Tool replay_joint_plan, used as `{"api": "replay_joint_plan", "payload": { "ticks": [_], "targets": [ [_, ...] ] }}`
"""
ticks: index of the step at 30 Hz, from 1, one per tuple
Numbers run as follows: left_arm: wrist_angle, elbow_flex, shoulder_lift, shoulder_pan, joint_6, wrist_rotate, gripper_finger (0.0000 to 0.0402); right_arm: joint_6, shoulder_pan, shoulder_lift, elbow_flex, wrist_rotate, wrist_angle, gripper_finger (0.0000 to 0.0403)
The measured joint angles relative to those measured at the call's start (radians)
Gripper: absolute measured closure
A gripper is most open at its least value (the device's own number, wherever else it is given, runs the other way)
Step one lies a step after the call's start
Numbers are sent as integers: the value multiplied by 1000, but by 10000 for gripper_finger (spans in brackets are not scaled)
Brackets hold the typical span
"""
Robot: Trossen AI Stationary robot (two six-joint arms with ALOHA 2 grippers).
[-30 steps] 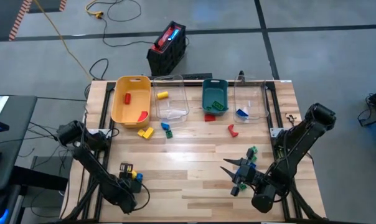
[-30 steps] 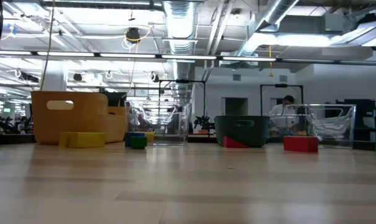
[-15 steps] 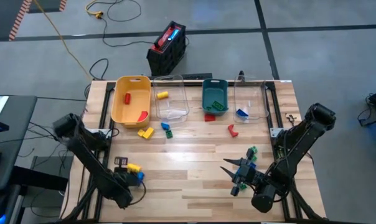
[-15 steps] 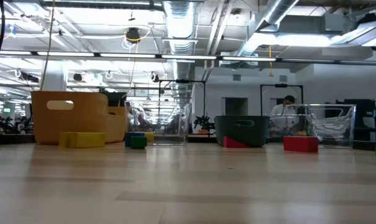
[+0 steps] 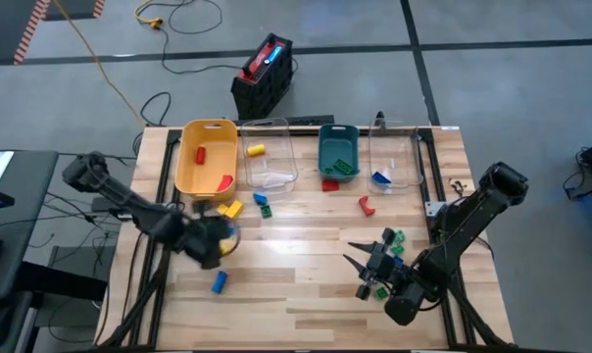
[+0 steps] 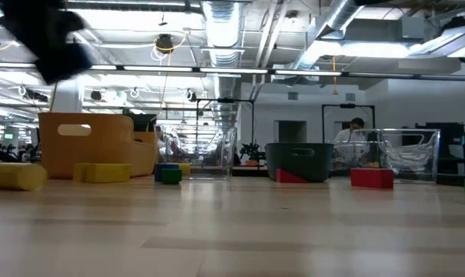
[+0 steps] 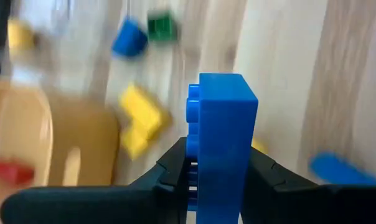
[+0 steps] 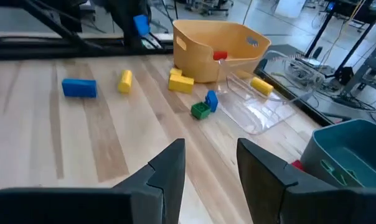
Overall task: Sort blocks
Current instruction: Put the blue game piece into the right transparent bin
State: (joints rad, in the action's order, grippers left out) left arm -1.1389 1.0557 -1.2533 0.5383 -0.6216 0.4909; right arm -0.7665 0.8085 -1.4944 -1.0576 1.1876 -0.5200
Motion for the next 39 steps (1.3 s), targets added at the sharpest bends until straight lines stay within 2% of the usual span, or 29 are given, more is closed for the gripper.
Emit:
{"api": "replay_joint_plan", "payload": {
  "ticks": [2, 4, 8, 10, 11, 15, 19, 24, 28, 39],
  "targets": [
    [115, 0, -5, -58, 136, 0, 320, 53, -17, 0, 0, -36, 19, 243],
    [269, 0, -10, -101, 270, -19, 320, 204, -32, -21, 0, -70, 104, 243],
    [530, 1, -55, -201, 476, -136, 320, 750, -41, -112, 0, -92, 369, 236],
    [605, 1, -85, -242, 545, -201, 320, 941, -61, -141, 0, -110, 508, 229],
    [649, 1, -103, -260, 574, -215, 320, 960, -83, -145, -6, -141, 540, 226],
    [825, 1, -189, -280, 730, -219, 318, 829, -203, -127, -17, -257, 563, 213],
    [1000, 1, -265, -268, 848, -225, 308, 874, -238, -132, 13, -306, 656, 203],
    [1078, 1, -300, -277, 881, -224, 313, 910, -221, -128, 71, -324, 818, 201],
    [1163, 1, -299, -274, 897, -251, 313, 903, -221, -131, 92, -333, 861, 201],
    [1199, 1, -304, -275, 904, -254, 311, 1034, -222, -131, 126, -329, 1055, 201]
  ]
}}
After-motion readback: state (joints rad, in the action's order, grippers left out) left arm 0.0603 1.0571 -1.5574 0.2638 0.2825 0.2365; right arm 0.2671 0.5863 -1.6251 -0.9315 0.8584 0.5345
